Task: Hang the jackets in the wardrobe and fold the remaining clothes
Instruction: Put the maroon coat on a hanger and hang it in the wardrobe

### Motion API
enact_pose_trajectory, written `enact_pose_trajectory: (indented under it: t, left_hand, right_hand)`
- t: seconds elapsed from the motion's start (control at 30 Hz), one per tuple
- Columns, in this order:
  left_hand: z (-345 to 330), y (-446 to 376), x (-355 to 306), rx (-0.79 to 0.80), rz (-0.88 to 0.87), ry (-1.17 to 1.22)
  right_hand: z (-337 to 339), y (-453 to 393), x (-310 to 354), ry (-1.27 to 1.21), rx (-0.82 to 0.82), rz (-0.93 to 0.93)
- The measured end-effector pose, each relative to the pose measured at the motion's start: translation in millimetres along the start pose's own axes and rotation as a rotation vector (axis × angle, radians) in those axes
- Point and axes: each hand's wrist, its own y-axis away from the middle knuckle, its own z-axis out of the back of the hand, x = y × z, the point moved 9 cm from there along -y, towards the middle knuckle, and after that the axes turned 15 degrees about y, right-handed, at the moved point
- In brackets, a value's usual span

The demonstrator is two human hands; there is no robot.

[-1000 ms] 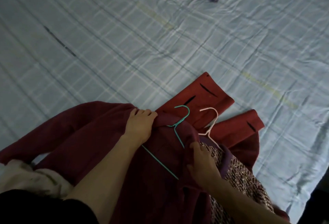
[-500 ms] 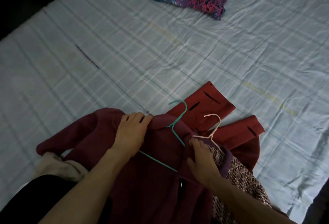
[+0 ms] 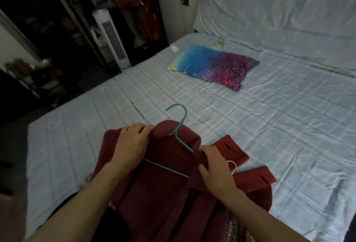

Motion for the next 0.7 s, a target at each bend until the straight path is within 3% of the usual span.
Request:
enact_pose_trajectory:
  t: [0.17, 0.5, 0.7]
  left_hand:
    - [83, -3, -41, -0.190, 0.016, 0.037]
    - [234, -12, -162, -0.514, -0.149, 0.044]
    - [288, 19, -212, -0.656, -0.225, 0.171]
  right_hand:
    - [87, -5, 41, 0.052, -0.171, 0.109]
    - [284, 18, 107, 0.165, -0.559, 0.282]
    - [371, 58, 152, 0.260, -0.679, 0.414]
